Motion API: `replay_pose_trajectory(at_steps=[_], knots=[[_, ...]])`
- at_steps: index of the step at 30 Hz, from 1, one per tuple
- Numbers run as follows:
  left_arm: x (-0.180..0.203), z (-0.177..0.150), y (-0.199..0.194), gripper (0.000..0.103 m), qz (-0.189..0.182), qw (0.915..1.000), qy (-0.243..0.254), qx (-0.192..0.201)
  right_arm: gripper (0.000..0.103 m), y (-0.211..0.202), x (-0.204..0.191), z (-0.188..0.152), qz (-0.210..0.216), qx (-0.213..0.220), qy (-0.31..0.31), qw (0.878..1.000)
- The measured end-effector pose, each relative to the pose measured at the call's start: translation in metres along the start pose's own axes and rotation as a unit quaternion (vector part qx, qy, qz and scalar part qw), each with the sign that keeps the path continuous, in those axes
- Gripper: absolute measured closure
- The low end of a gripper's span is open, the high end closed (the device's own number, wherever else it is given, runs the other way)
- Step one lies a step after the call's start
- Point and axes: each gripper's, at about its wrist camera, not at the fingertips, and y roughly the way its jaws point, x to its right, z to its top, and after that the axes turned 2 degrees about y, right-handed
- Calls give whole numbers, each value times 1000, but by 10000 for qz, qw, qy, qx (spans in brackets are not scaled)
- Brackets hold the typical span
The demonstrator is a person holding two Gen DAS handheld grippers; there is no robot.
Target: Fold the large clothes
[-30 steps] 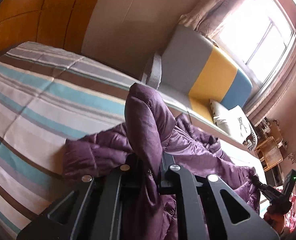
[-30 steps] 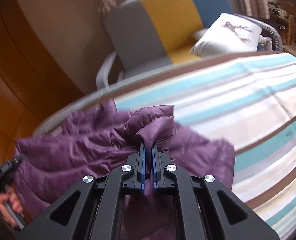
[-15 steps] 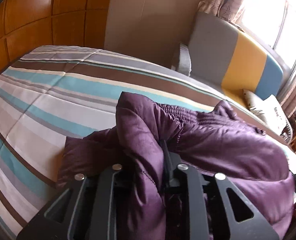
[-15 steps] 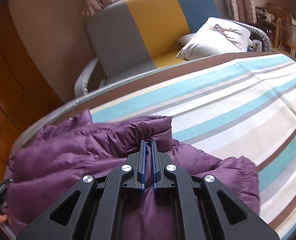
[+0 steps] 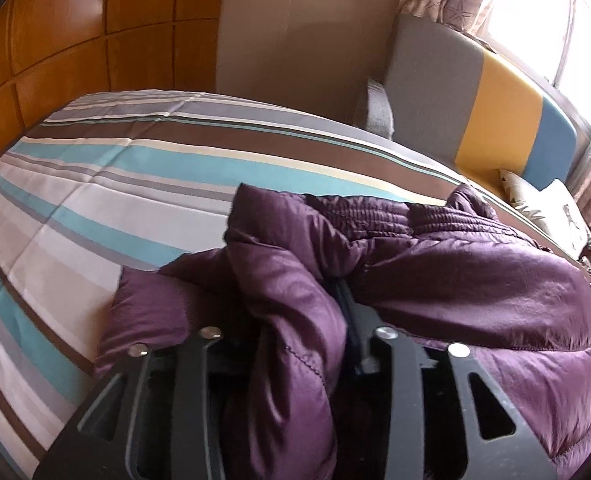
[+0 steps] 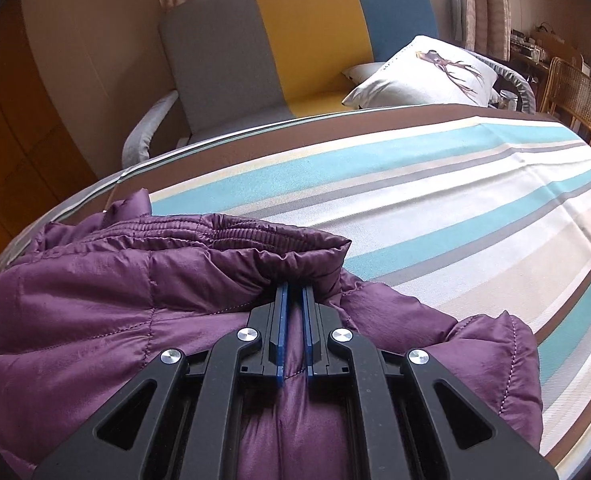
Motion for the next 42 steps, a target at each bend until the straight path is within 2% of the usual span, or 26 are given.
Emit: replay_pose_trajectory(at_steps=[1, 2, 3, 6, 12, 15, 17, 19, 22, 24, 27, 29, 33, 38, 41, 42], knots=[[0, -1, -5, 41, 125, 9999, -28, 63, 98, 0, -1, -1, 35, 42, 24, 10000], [-1, -1, -9, 33, 175, 9998, -62, 110, 97, -1, 0, -1, 53, 40, 38, 10000], [-3, -1, -13, 28, 194, 9997, -101, 143, 97, -1, 0, 0, 64, 38, 50, 10000], [-4, -1, -32, 22, 19, 9996, -155, 254, 96, -3, 1, 0, 67, 84, 59, 9999], [16, -5, -77, 16, -392, 9977, 67, 545, 96, -16, -1, 1, 30, 122, 4, 9999], [32, -2, -95, 14, -550, 9958, 274, 672, 96, -37, -7, 1, -29, 352, -216, 9991], [42, 1, -99, 13, -649, 9949, 344, 698, 96, -58, -15, 0, 182, 596, -227, 9978], [55, 5, -95, 13, -674, 9944, 495, 648, 96, -70, -28, 0, 472, 684, -266, 9962], [80, 11, -81, 15, -543, 9933, 888, 500, 96, -69, -60, 1, 875, 524, -514, 9935], [95, 12, -70, 15, -428, 9914, 1147, 462, 96, -61, -82, 0, 942, 446, -844, 9910], [115, 11, -44, 16, -229, 9872, 1566, 210, 96, -41, -103, -4, 807, 195, -1293, 9881], [115, 9, -29, 16, -263, 9879, 1524, 100, 96, -21, -104, -9, 787, -70, -1233, 9892], [111, 3, -12, 15, -436, 9896, 1370, 81, 96, -8, -99, -15, 726, -57, -1053, 9918], [111, 1, -1, 14, -413, 9899, 1357, -57, 96, 1, -104, -20, 524, 5, -1140, 9921], [109, 0, -4, 12, -436, 9898, 1354, -94, 96, -1, -95, -19, 784, -29, -971, 9922], [107, 0, -9, 6, -476, 9898, 1339, -97, 96, 0, -92, -17, 907, -60, -888, 9919]])
